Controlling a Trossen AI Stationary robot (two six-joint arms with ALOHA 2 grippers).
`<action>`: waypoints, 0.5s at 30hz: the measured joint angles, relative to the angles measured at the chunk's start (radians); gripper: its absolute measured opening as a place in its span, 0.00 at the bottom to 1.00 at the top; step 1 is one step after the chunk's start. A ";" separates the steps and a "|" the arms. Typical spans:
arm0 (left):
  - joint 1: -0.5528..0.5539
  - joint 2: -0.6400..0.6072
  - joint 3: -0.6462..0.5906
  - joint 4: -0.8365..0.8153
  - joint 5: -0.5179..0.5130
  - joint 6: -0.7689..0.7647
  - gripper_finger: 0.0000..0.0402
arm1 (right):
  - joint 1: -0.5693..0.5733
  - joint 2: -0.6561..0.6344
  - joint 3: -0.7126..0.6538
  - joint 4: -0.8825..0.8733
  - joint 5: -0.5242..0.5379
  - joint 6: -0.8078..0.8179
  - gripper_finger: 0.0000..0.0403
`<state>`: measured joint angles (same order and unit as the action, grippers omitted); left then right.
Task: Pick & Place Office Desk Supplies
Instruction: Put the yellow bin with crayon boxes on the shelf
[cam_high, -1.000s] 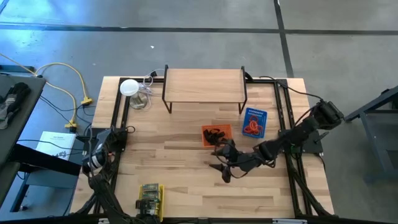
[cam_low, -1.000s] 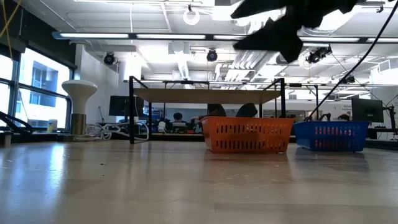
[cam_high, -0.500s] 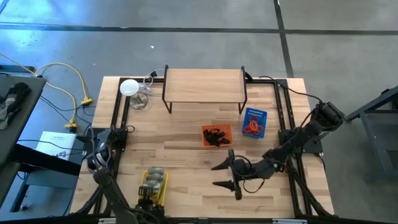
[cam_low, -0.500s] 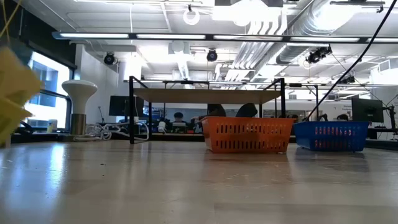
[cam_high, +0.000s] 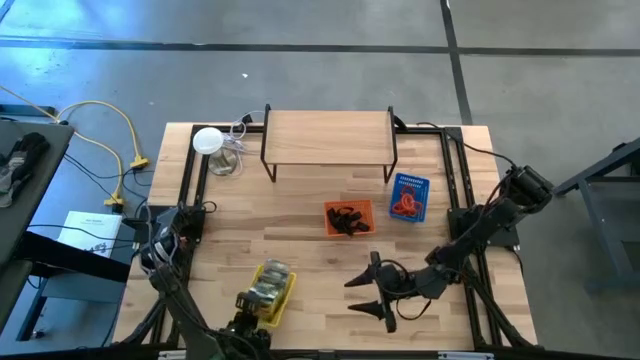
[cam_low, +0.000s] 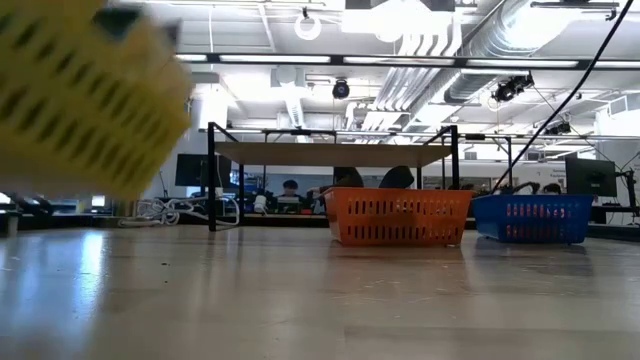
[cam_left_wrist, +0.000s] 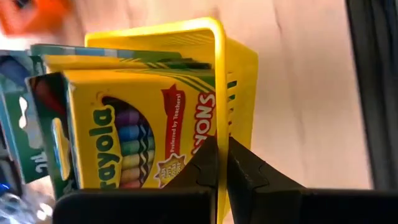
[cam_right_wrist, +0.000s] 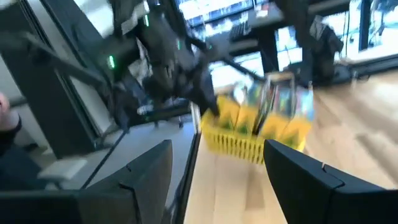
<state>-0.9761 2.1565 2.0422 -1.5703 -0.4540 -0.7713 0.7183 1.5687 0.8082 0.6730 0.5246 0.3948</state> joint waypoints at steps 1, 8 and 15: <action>0.003 -0.007 0.000 0.000 -0.027 0.014 0.00 | 0.009 0.011 0.000 -0.002 0.001 0.011 0.60; 0.050 -0.072 0.000 -0.001 -0.170 0.220 0.00 | 0.066 0.109 0.000 0.019 0.000 0.113 0.60; 0.170 -0.181 0.000 -0.004 -0.345 0.480 0.00 | 0.072 0.174 0.000 0.078 0.001 0.132 0.60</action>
<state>-0.8057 1.9758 2.0422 -1.5742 -0.7985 -0.2918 0.7898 1.7432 0.8078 0.7511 0.5255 0.5270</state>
